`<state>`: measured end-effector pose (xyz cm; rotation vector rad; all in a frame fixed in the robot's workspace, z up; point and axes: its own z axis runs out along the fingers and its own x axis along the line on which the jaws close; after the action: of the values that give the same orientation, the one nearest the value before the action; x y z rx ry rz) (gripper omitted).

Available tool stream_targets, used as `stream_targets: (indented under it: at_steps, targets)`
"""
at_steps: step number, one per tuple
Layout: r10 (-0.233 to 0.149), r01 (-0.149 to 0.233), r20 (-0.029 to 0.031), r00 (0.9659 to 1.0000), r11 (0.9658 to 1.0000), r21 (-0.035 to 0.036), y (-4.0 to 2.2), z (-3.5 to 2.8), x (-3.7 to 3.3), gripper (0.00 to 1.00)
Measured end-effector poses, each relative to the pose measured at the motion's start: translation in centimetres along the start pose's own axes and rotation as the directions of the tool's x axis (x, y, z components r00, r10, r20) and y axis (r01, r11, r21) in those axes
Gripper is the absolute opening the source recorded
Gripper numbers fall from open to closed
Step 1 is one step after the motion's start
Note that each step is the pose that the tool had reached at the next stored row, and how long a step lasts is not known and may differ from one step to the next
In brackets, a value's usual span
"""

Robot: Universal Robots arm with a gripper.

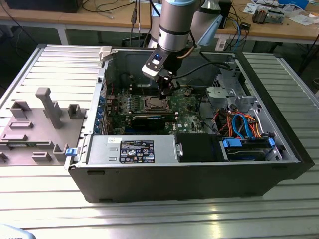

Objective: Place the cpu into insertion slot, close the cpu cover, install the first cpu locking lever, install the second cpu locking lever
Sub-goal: 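Install the first cpu locking lever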

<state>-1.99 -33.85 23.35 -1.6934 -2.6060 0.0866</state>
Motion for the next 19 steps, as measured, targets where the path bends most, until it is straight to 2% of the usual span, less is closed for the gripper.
stream_targets:
  at_steps: [19]
  targets:
    - [-0.012,0.012,0.0008,0.9999,0.9999,0.0000,0.00,0.02,0.00,0.11]
